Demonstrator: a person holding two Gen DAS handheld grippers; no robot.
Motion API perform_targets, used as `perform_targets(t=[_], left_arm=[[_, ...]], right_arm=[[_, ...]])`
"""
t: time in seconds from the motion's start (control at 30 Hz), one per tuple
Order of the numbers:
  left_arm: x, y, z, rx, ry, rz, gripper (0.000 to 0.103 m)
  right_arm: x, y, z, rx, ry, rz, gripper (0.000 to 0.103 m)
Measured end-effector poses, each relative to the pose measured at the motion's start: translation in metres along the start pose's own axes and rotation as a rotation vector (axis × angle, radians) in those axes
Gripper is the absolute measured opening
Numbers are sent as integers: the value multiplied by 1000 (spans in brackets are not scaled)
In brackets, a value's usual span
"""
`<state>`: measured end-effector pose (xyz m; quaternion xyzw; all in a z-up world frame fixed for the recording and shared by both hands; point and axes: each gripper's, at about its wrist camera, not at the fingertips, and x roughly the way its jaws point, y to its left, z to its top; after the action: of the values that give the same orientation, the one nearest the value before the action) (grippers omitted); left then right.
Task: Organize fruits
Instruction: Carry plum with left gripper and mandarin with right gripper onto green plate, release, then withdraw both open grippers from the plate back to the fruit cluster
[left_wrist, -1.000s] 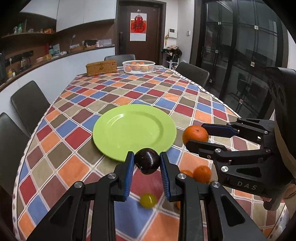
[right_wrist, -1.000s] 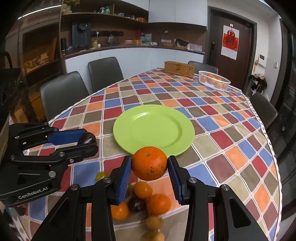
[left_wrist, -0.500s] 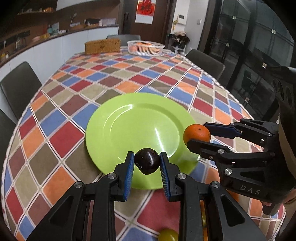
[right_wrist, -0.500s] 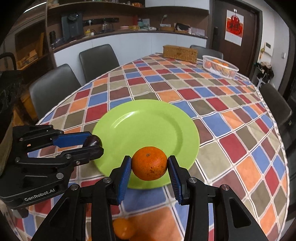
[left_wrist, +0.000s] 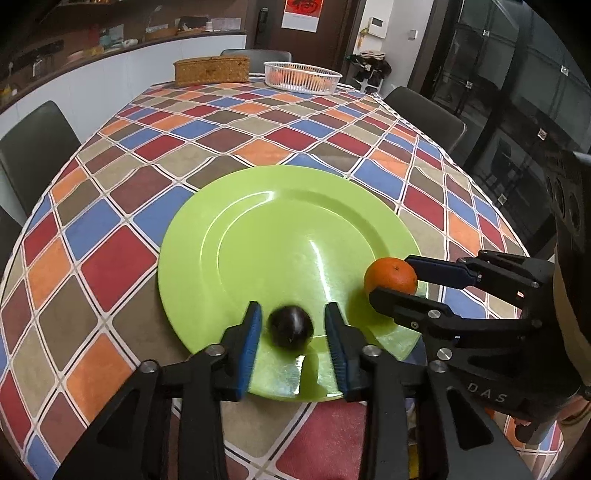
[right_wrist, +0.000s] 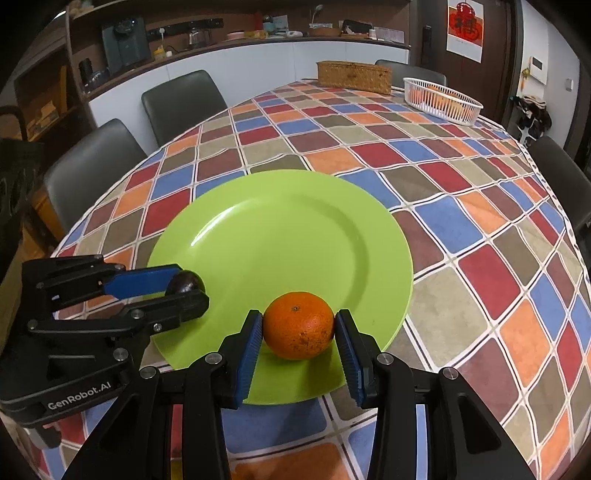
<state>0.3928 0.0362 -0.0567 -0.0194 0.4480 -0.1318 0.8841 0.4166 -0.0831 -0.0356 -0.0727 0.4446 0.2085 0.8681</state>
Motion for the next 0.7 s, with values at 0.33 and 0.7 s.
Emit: perform_targets(t=[0.33, 0.7], left_arm=[[-32, -9, -7, 44, -54, 63, 38], [-106, -35, -32, 78, -181, 92, 41]], right_arm=[[-23, 3, -7, 0, -47, -17, 44], [-100, 21, -27, -13, -192, -30, 44]])
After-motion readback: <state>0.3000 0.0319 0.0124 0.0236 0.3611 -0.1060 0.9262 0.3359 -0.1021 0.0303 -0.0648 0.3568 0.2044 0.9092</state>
